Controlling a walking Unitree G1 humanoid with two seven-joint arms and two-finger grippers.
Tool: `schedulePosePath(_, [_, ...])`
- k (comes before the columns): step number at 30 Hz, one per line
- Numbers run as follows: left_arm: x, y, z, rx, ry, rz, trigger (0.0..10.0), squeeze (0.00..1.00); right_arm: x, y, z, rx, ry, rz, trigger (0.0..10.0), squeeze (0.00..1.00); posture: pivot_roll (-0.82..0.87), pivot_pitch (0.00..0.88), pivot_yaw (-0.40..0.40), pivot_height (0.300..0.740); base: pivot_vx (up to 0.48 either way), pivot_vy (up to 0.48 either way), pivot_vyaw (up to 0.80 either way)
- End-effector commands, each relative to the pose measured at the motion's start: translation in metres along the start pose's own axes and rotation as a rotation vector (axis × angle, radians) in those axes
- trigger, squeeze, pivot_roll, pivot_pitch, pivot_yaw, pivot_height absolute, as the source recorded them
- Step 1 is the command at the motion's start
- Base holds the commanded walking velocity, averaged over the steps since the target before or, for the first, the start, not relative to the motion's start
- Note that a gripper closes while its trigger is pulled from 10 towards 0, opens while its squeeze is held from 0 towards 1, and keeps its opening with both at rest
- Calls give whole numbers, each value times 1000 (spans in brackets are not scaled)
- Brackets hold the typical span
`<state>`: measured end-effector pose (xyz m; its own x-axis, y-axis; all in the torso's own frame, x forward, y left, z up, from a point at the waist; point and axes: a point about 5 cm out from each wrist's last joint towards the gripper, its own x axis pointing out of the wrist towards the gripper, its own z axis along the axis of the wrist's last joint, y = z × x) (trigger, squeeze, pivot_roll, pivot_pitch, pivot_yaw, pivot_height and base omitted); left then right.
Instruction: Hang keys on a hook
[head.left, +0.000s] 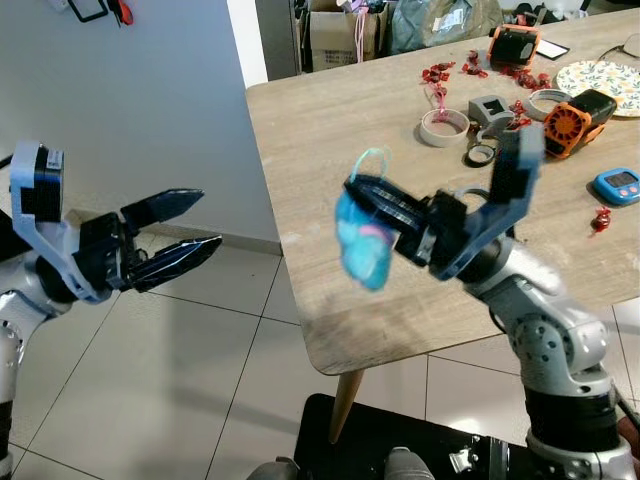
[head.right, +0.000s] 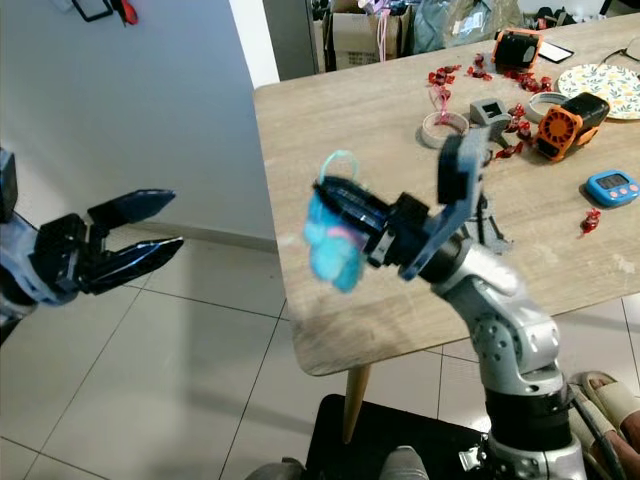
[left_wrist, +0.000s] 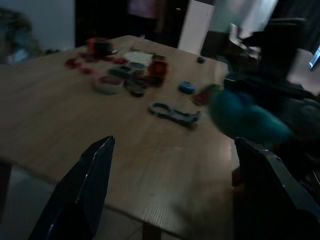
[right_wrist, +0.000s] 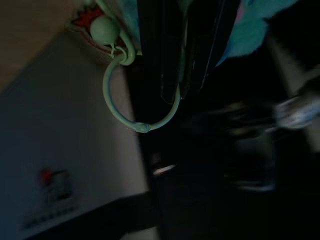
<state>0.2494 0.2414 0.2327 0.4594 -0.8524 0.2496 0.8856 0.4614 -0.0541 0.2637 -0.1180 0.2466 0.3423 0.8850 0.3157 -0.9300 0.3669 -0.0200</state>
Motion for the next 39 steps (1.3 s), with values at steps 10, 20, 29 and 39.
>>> schedulePosePath(10, [-23, 14, -40, -160, -52, 202, 10000, 0, 4, 11, -4, 4, 34, 75, 10000, 0, -117, 140, 104, 740, 0, 0, 0])
schedulePosePath(20, [-34, 26, -63, -221, -71, 348, 10000, 0, 6, 13, -18, -8, 109, 81, 10000, 0, -114, 133, 104, 740, 0, 0, 0])
schedulePosePath(29, [-14, 5, -47, -217, -97, 141, 10000, 0, 8, 13, -20, -15, 114, 70, 10000, 0, -115, 137, 106, 740, 0, 0, 0])
schedulePosePath(39, [0, -4, -30, -146, -84, 25, 10000, 0, 8, 8, -19, -43, 114, 41, 10000, 0, -110, 138, 104, 740, 0, 0, 209])
